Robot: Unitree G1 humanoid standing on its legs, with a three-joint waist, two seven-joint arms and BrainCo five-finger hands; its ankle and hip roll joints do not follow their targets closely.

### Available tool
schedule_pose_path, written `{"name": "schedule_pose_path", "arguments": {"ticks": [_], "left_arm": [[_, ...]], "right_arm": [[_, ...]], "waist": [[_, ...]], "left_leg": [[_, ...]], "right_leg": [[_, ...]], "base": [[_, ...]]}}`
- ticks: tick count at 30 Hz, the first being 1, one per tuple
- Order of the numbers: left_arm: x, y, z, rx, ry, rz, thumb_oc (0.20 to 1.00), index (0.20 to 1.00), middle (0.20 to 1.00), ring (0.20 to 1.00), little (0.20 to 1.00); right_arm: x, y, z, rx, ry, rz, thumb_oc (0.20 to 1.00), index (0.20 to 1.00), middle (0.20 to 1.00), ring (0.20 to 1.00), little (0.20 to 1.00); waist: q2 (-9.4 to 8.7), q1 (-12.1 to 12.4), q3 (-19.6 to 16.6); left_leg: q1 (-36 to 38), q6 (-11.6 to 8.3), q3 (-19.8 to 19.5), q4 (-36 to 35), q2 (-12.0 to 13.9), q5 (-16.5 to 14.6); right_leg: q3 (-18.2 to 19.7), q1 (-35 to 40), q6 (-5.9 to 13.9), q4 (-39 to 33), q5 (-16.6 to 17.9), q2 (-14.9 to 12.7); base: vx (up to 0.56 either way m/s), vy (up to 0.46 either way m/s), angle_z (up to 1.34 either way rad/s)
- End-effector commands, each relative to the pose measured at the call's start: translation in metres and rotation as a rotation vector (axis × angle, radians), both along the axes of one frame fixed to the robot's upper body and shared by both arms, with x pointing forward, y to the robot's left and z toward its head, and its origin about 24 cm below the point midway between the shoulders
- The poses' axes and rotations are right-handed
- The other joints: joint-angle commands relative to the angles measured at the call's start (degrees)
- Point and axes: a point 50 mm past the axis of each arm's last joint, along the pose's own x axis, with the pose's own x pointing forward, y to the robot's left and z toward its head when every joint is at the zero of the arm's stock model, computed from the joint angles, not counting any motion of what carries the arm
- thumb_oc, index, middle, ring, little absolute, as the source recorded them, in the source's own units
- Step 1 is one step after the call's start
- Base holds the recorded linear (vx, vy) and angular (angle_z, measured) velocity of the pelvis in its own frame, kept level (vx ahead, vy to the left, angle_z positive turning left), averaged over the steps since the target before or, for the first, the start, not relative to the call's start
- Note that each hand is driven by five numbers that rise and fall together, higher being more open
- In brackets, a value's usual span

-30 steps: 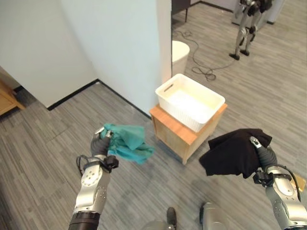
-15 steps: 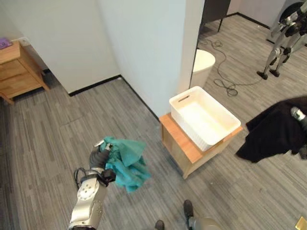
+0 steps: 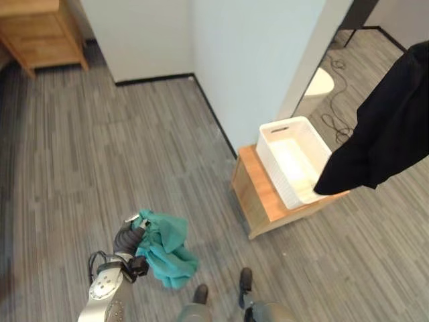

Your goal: Pick up bed clothes into laundry basket.

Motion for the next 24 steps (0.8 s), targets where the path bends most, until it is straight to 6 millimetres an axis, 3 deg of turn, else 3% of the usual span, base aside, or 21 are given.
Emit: {"name": "schedule_pose_path", "arguments": {"ticks": [1, 3, 10, 16, 24], "left_arm": [[0.017, 0.001, 0.041, 0.057, -0.184, -0.056, 0.200, 0.200, 0.200, 0.200, 0.200], [0.024, -0.003, 0.042, 0.059, -0.197, -0.057, 0.200, 0.200, 0.200, 0.200, 0.200], [0.035, -0.007, 0.056, 0.080, -0.261, -0.065, 0.200, 0.200, 0.200, 0.200, 0.200], [0.034, 0.003, 0.063, 0.106, -0.285, -0.022, 0.200, 0.200, 0.200, 0.200, 0.200], [0.035, 0.003, 0.064, 0.097, -0.291, -0.010, 0.200, 0.200, 0.200, 0.200, 0.200]], "right_arm": [[-0.015, 0.001, 0.042, -0.050, -0.208, -0.041, 0.200, 0.200, 0.200, 0.200, 0.200], [-0.010, 0.012, 0.051, -0.080, -0.229, -0.032, 0.200, 0.200, 0.200, 0.200, 0.200], [0.001, 0.016, 0.044, -0.225, -0.141, -0.106, 0.200, 0.200, 0.200, 0.200, 0.200], [-0.005, -0.007, 0.044, -0.157, -0.185, -0.201, 0.200, 0.200, 0.200, 0.200, 0.200], [-0.015, -0.031, 0.043, -0.069, -0.230, -0.300, 0.200, 0.200, 0.200, 0.200, 0.200]], "waist": [[1.50, 0.79, 1.69], [1.27, 1.01, 2.85], [-0.10, 1.95, 4.75], [-0.48, 2.64, 5.67], [0.37, 2.76, 6.84]], "left_leg": [[-2.19, -0.91, 1.68, -3.95, 2.08, 5.47], [-3.80, -0.98, 1.56, -3.98, 2.08, 5.83], [-5.36, -1.20, 1.21, -3.84, 2.25, 6.01], [-6.17, -1.41, 0.92, -3.97, 2.14, 6.12], [-7.80, -1.81, 1.42, -4.29, 1.98, 6.40]], "right_leg": [[-0.65, 6.69, 3.36, 0.87, -9.32, -0.58], [-0.79, 5.27, 3.39, 0.82, -9.02, -0.38], [-1.54, 4.08, 3.44, 0.82, -8.80, -0.13], [-2.83, 3.41, 3.54, 0.82, -8.87, -0.31], [-3.71, 1.57, 3.56, 0.82, -8.84, -0.51]], "base": [[-0.05, 0.009, 0.08], [-0.07, 0.009, 0.08], [-0.01, 0.001, 0.05], [0.00, -0.004, 0.02], [0.00, 0.001, 0.03]]}}
